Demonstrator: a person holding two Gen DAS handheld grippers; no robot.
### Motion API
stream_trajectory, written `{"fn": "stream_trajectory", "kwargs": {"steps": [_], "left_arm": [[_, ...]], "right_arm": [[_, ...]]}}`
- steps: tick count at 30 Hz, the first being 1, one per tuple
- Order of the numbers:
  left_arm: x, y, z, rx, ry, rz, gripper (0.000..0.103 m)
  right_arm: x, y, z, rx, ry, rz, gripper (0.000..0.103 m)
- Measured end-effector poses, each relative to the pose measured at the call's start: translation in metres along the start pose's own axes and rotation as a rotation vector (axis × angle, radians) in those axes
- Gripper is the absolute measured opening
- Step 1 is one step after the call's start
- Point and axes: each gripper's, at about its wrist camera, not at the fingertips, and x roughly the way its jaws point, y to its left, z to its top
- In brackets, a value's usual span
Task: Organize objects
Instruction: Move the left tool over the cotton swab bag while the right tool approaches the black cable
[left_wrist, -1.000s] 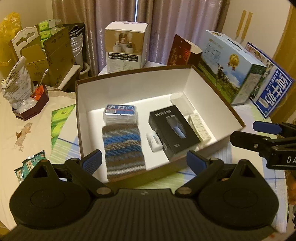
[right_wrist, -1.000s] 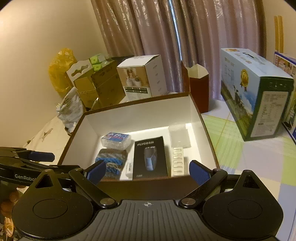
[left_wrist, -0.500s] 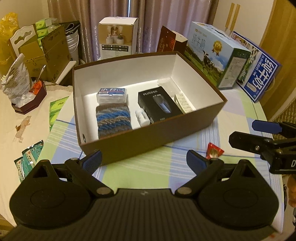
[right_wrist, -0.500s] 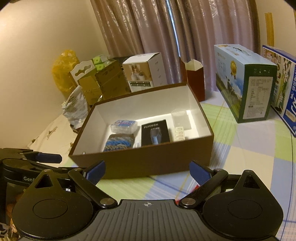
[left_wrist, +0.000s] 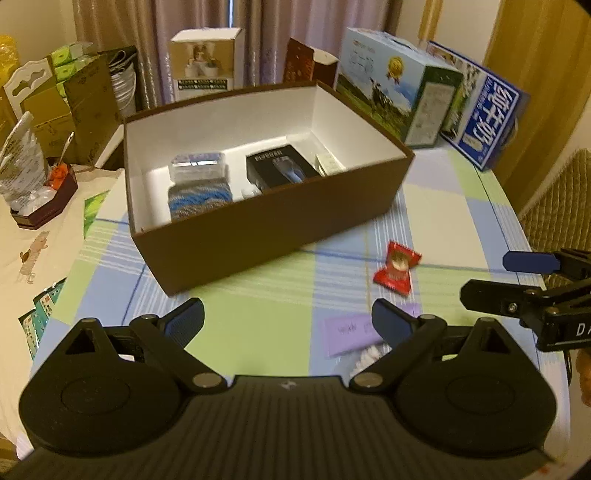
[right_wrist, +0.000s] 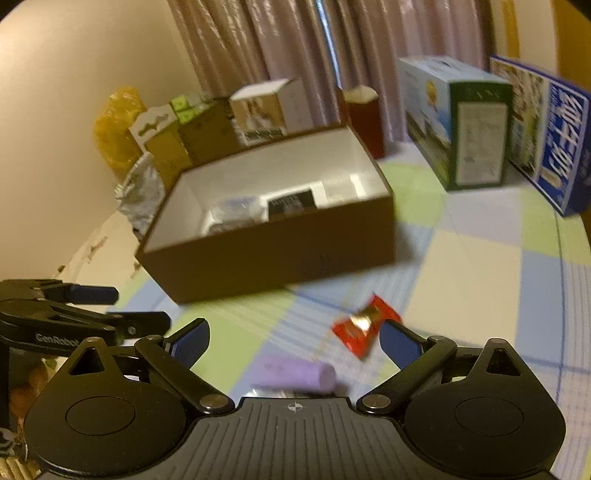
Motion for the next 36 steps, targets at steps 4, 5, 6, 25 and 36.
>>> {"fn": "stream_trajectory", "kwargs": {"steps": [4,5,6,25,36], "left_arm": [[0.006,-0.004,-0.012,0.007,0.028,-0.006,0.096],[0.008,-0.005,-0.015,0.01,0.035,-0.007,0.096],[0.01,-0.007,-0.018,0.014,0.045,-0.009,0.096],[0.045,-0.034,-0.05,0.042,0.179,-0.051,0.096],[0.063,-0.05,-0.051,0.046,0.202,-0.056,0.096]], "right_arm": [[-0.005,-0.011,-0.019,0.038,0.033,-0.022,0.096],[-0.005,-0.013,-0.022,0.045,0.043,-0.027,0.096],[-0.005,-0.015,-0.026,0.051,0.053,-0.031,0.096],[0.008,-0.035,-0.066,0.064,0.151,-0.099,0.096],[0.009,-0.051,-0.072,0.094,0.158,-0.137,0.096]]}}
